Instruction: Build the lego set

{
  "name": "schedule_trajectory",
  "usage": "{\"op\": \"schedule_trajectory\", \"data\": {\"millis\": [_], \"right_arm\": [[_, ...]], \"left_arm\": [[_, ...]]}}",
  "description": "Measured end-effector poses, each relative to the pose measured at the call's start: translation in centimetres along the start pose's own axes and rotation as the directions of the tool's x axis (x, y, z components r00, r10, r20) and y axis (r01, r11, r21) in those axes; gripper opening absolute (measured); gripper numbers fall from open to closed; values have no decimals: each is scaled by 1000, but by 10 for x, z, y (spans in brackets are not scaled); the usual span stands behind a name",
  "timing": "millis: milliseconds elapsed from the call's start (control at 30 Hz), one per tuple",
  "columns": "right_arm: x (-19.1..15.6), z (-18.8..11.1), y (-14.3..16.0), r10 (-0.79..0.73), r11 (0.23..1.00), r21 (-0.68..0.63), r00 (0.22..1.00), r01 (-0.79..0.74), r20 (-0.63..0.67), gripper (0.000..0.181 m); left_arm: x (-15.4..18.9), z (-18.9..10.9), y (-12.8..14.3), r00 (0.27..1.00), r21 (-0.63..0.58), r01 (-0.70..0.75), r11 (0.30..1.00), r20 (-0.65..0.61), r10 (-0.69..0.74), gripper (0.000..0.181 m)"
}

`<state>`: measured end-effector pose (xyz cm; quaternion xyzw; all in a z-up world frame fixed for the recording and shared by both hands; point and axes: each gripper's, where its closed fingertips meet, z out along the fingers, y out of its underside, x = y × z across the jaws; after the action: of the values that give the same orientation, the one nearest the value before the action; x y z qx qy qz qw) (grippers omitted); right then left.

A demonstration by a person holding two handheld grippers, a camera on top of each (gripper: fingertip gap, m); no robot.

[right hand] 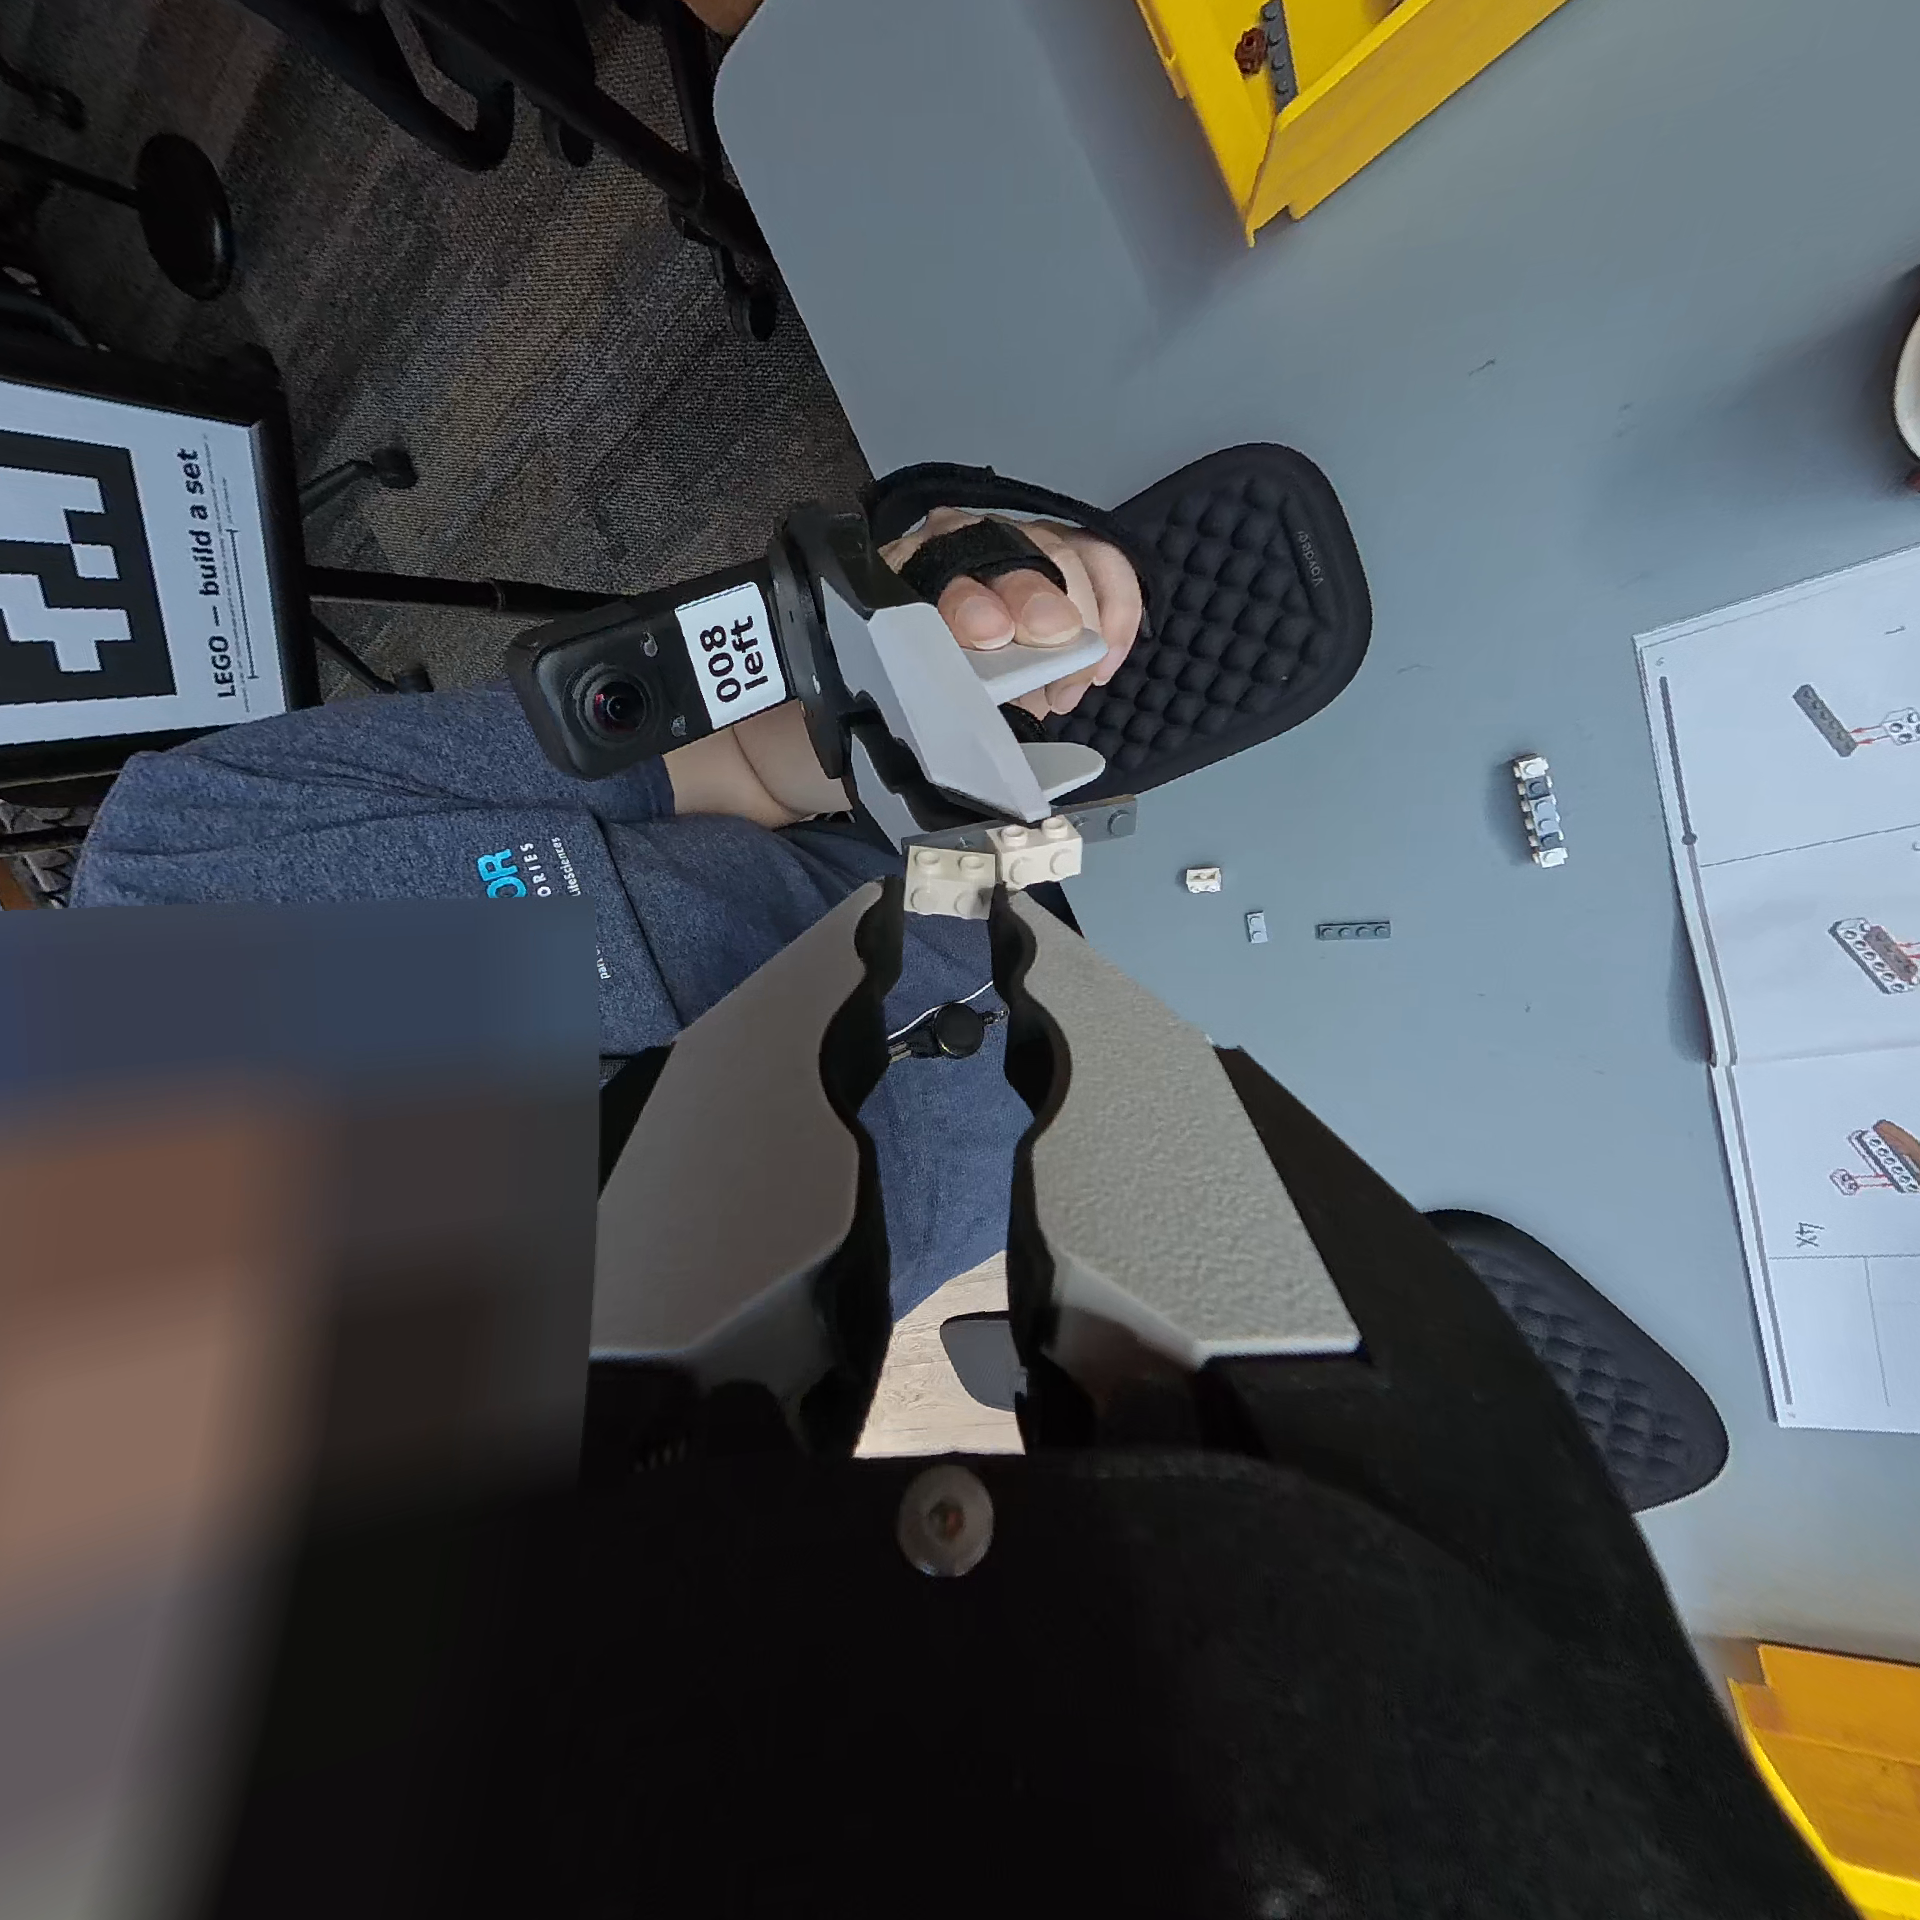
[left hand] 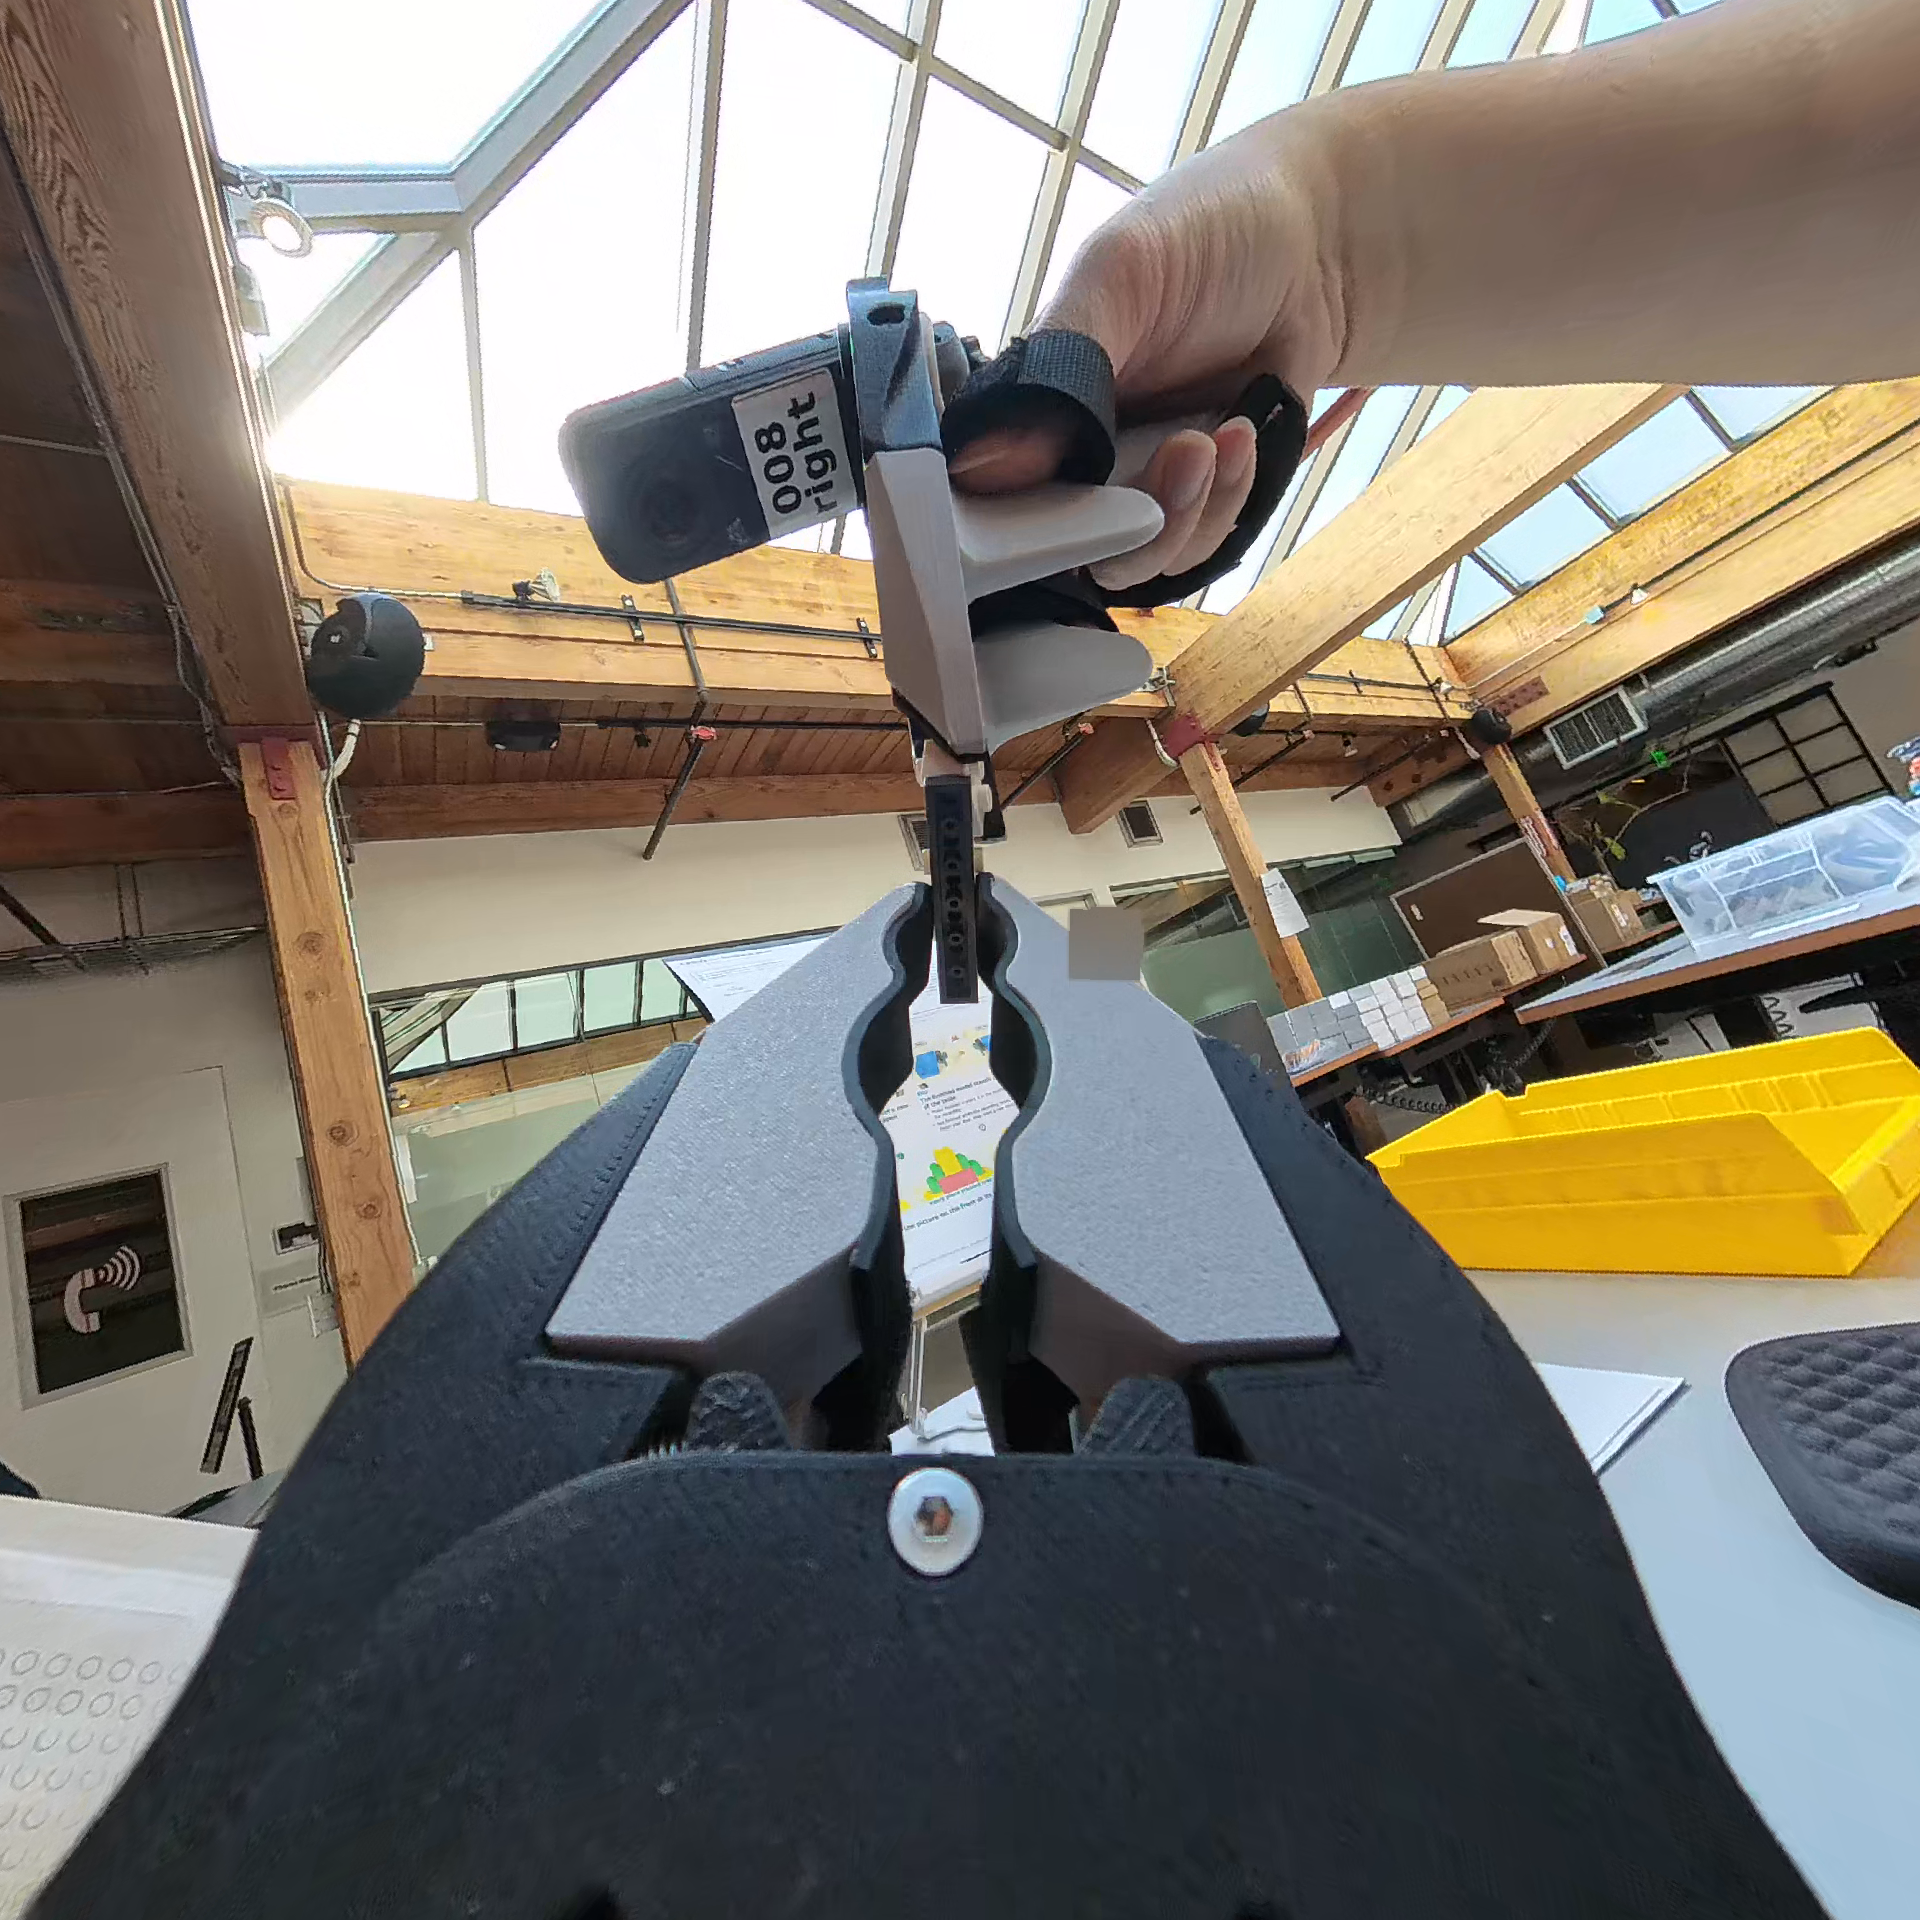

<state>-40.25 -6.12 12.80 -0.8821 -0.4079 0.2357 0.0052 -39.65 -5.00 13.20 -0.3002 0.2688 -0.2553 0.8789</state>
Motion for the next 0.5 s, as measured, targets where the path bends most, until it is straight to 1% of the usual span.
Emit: {"op": "schedule_trajectory", "data": {"millis": [200,500], "right_arm": [[3,1,-1,2,1000,-19,1000,-3,-11,15],[6,1,-4,-8,1000,-11,999,7,-46,16]], "left_arm": [[-2,0,3,1000,-13,25,1000,1,-25,5],[-1,1,7,999,-19,33,999,13,-33,5]]}}
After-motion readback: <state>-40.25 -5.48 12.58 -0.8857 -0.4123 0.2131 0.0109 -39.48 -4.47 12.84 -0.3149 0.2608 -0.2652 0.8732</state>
